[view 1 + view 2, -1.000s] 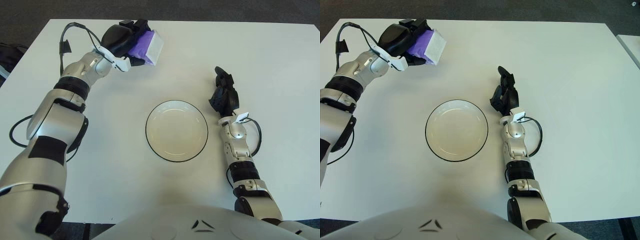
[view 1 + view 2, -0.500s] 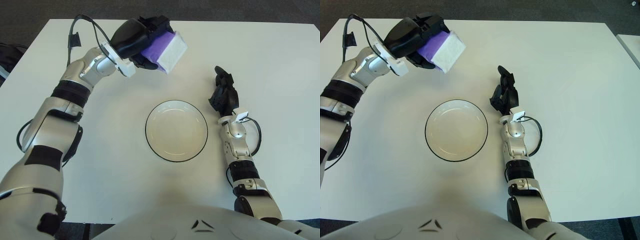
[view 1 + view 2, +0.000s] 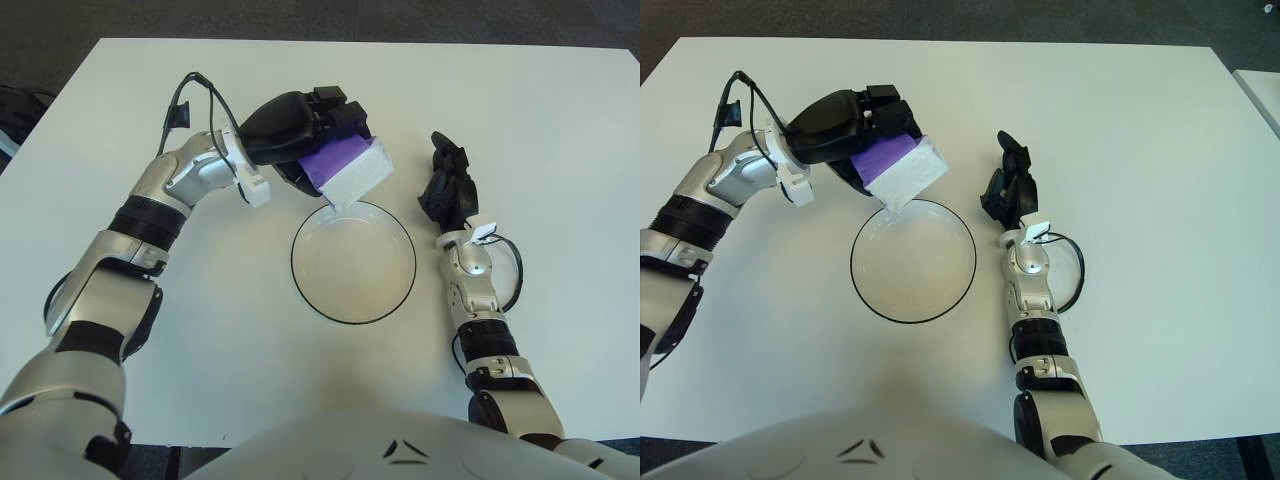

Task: Put the tissue paper into the plate.

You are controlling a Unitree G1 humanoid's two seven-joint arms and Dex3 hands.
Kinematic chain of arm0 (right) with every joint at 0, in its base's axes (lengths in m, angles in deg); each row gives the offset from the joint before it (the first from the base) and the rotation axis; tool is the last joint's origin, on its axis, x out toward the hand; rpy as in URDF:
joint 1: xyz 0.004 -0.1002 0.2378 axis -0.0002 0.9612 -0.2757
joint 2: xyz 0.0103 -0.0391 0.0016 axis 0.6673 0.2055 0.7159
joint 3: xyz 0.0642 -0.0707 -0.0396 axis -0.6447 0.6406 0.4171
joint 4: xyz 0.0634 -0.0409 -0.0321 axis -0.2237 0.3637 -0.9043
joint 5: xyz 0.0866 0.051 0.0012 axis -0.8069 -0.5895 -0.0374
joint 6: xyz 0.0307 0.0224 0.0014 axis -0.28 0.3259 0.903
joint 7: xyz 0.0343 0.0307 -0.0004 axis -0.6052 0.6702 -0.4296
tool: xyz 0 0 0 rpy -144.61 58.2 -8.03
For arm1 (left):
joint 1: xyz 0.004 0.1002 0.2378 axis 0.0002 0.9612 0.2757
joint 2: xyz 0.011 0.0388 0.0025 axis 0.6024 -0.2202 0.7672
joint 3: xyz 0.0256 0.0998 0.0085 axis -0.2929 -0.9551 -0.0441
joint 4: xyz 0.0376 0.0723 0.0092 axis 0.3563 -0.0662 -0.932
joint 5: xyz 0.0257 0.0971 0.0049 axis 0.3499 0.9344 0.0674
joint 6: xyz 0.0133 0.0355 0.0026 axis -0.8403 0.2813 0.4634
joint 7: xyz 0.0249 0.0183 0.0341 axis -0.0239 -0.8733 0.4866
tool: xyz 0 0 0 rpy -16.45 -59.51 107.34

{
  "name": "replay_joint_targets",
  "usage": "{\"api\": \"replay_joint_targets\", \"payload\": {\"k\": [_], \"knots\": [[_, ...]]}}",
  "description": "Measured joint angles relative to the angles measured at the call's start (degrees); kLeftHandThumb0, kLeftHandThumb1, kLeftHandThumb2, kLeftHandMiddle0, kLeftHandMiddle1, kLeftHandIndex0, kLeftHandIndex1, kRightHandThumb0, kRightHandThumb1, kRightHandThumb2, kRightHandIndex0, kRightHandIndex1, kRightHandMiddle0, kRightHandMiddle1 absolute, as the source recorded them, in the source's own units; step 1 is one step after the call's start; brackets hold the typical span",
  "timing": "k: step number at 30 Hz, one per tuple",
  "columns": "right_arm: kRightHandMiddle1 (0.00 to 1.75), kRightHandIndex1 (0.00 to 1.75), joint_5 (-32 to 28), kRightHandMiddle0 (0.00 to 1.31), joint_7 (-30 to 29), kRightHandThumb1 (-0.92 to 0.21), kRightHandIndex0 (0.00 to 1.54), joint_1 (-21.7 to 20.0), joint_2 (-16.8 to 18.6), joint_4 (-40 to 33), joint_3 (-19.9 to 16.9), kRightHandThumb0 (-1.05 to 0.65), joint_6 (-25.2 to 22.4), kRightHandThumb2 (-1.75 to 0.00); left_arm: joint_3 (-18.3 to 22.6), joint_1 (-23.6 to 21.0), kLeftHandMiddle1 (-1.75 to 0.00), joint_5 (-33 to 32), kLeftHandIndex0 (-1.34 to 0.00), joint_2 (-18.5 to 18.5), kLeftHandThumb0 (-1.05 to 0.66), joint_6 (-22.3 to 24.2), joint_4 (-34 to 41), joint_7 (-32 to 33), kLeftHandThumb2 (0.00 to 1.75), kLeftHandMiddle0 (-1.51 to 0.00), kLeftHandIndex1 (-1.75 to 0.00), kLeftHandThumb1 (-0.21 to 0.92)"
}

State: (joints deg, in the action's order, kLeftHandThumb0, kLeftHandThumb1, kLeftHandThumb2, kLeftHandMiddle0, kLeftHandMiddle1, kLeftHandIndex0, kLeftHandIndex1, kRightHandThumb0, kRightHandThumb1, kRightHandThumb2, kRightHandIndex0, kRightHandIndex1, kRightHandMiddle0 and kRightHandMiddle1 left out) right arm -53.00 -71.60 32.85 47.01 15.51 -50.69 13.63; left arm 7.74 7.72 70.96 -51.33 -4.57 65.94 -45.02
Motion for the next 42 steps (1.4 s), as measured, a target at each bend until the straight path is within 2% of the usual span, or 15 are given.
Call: {"api": "replay_joint_targets", "payload": {"k": [7,19,42], "knots": [[0.53,0.00,0.1,0.00,-0.3,-0.92,0.26,0.0,0.0,0.2,0.0,-0.71,0.0,-0.93,0.1,2.1,-1.75,-1.5,-0.55,0.6,-0.44,-0.8,3.3,-4.4,1.22,-1.08,-1.75,0.39],[0.51,0.00,0.2,0.00,-0.5,-0.92,0.26,0.0,0.0,0.2,0.0,-0.73,0.0,-0.93,1.9,7.3,-1.75,0.4,-0.53,0.6,-0.44,-4.5,7.2,-4.8,1.20,-1.06,-1.75,0.41],[0.49,0.00,0.8,0.00,-1.0,-0.92,0.24,-1.4,0.2,1.5,-0.3,-0.72,0.0,-0.93,1.9,9.0,-1.75,0.2,-0.51,-1.2,-0.43,-8.0,5.8,-5.5,1.16,-1.06,-1.75,0.44]]}}
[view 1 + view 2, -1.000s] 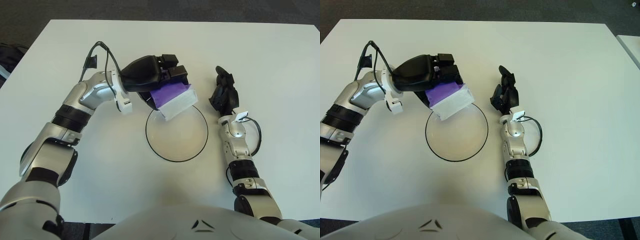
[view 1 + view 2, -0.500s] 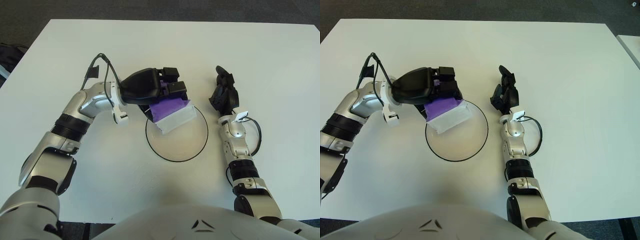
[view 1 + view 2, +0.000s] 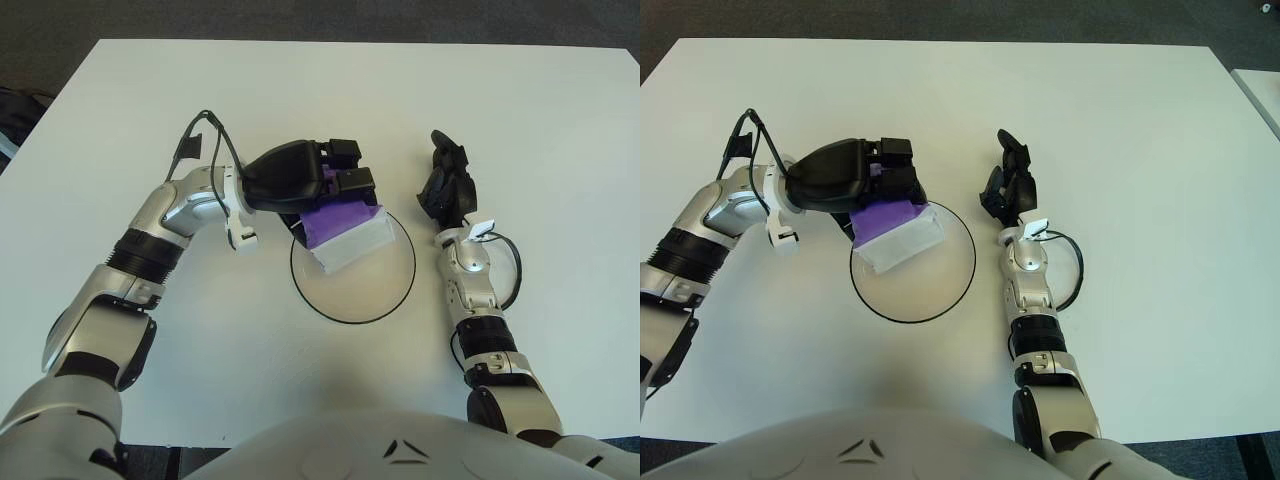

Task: Put the tissue paper into the plate.

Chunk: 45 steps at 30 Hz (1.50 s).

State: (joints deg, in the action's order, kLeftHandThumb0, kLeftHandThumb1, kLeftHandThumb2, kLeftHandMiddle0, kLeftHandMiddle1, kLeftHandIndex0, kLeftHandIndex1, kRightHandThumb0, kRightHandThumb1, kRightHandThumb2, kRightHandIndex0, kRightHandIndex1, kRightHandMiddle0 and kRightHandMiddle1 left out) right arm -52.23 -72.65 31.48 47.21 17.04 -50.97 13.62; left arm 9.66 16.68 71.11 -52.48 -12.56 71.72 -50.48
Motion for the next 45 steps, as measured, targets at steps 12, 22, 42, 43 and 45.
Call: {"api": "replay_joint_targets", "payload": {"k": [12,22,42,43,45], "knots": [[0.48,0.00,0.1,0.00,-0.3,-0.92,0.24,-0.3,0.0,0.3,-0.2,-0.73,0.0,-0.93,-0.6,2.6,-1.75,-0.8,-0.50,-3.5,-0.42,-5.7,-5.8,0.4,1.14,-1.04,-1.75,0.45],[0.51,0.01,0.2,0.00,-0.8,-0.92,0.26,-0.7,0.1,0.8,-0.2,-0.72,0.0,-0.91,-0.7,2.6,-1.75,-2.1,-0.47,-5.1,-0.41,-9.8,-8.8,0.4,1.09,-0.94,-1.75,0.49],[0.53,0.00,2.8,0.00,-2.2,-0.92,0.19,-6.3,-2.5,9.7,0.2,-0.77,5.1,-0.93,-0.5,2.9,-0.01,-1.2,0.00,-4.3,-1.04,-8.0,-8.3,-1.7,0.71,0.00,-0.05,0.92],[0.53,0.00,3.0,0.00,-2.2,-0.92,0.18,-6.7,-2.7,10.5,0.3,-0.77,5.8,-0.93,-0.4,2.9,-0.01,-0.8,0.00,-3.9,-1.04,-7.8,-8.2,-1.9,0.71,0.00,-0.04,0.92],[0.53,0.00,3.3,0.00,-2.4,-0.92,0.18,-7.3,-3.0,12.0,0.4,-0.78,7.1,-0.93,-0.3,2.9,0.00,0.3,0.00,-3.2,-1.04,-7.4,-7.8,-2.2,0.69,0.00,-0.02,0.92]]}}
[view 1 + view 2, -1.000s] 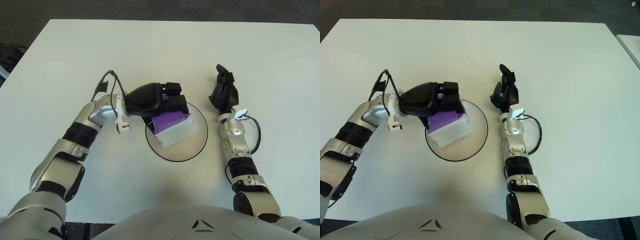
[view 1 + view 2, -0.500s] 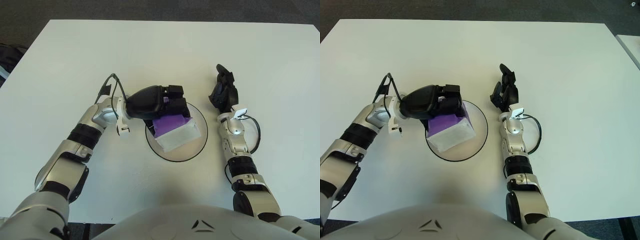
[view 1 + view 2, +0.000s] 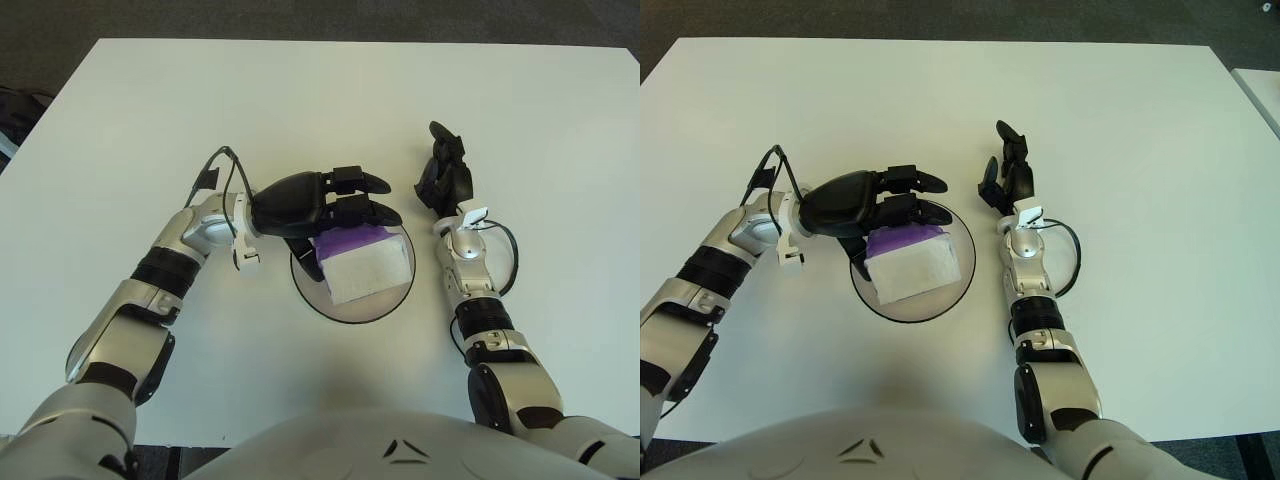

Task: Put the tissue paper into the plate.

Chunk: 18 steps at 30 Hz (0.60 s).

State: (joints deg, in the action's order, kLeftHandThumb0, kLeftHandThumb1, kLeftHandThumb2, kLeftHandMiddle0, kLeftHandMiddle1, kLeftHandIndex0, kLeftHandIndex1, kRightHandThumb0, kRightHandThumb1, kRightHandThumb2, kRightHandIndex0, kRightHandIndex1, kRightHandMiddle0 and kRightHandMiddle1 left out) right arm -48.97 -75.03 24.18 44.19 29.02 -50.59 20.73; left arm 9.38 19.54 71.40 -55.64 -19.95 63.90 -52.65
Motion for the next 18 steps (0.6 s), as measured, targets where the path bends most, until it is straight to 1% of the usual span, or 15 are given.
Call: {"api": "replay_joint_targets", "payload": {"k": [6,14,18], "knots": [[0.51,0.00,0.1,0.00,0.0,-0.92,0.17,-1.8,-0.5,3.6,0.2,-0.80,1.9,-0.95,1.0,0.0,0.00,2.8,0.00,1.6,-1.05,0.7,1.2,-0.4,0.67,0.00,0.00,0.92],[0.48,0.00,0.1,0.00,0.0,-0.92,0.15,-3.5,-1.1,6.9,0.4,-0.82,3.2,-0.95,2.2,0.0,0.00,6.5,0.00,1.6,-1.05,0.8,3.2,-0.3,0.67,0.00,0.00,0.92],[0.47,0.00,0.1,0.00,-0.1,-0.92,0.15,-4.2,-1.3,8.2,0.5,-0.83,3.7,-0.95,2.5,0.0,0.00,7.3,0.00,1.6,-1.05,0.9,3.8,-0.3,0.66,0.00,0.00,0.92]]}}
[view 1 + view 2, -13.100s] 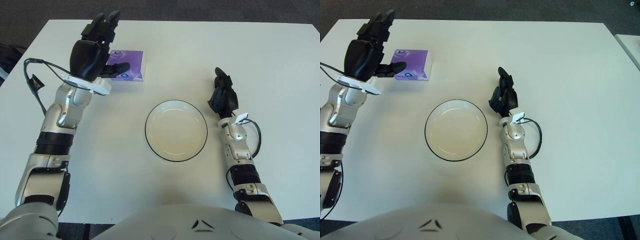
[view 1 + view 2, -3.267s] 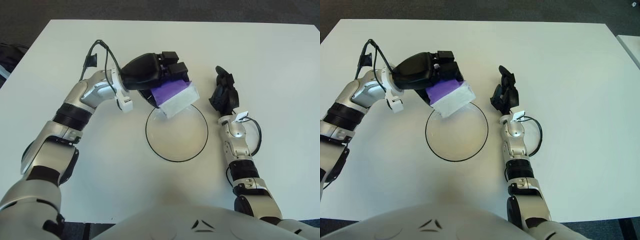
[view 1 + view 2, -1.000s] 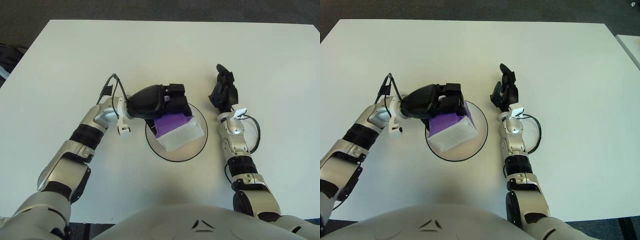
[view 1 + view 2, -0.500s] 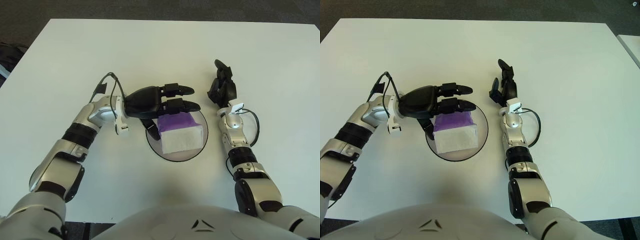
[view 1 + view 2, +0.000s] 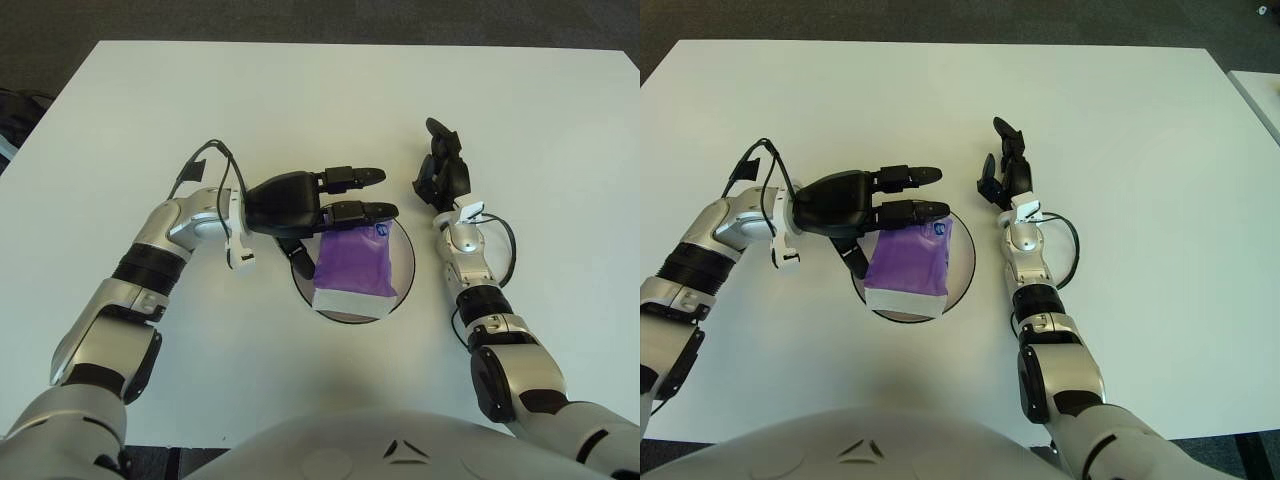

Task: Put the tissue paper into the plate.

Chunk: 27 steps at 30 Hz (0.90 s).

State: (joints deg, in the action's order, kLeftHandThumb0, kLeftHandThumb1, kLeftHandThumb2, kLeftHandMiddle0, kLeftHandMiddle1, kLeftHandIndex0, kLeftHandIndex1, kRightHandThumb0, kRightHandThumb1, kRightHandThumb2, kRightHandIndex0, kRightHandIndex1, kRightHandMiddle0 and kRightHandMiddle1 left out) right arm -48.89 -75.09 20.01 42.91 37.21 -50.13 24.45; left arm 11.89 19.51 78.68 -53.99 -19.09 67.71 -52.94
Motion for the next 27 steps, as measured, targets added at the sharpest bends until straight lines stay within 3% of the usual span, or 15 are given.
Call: {"api": "replay_joint_targets", "payload": {"k": [14,19,27], "knots": [[0.49,0.00,0.0,0.00,-0.6,-0.92,0.16,-1.0,-0.4,2.1,0.2,-0.82,0.9,-0.92,1.2,0.0,0.00,-0.5,0.00,0.0,-1.05,0.9,-1.4,0.8,0.77,0.00,0.00,0.92],[0.53,0.02,-0.1,0.00,-0.7,-0.92,0.19,0.0,0.1,-0.8,0.3,-0.80,-0.5,-0.88,2.1,-0.3,0.00,-0.8,-0.01,-0.2,-1.05,1.6,-4.3,2.5,0.80,0.00,0.00,0.92],[0.56,0.03,-1.1,0.00,-0.5,-0.92,0.24,3.2,1.2,-7.5,-0.3,-0.76,-4.3,-0.87,3.4,-4.3,0.00,-8.3,-0.01,-0.2,-1.05,5.9,-17.0,2.0,0.88,0.00,-0.01,0.92]]}}
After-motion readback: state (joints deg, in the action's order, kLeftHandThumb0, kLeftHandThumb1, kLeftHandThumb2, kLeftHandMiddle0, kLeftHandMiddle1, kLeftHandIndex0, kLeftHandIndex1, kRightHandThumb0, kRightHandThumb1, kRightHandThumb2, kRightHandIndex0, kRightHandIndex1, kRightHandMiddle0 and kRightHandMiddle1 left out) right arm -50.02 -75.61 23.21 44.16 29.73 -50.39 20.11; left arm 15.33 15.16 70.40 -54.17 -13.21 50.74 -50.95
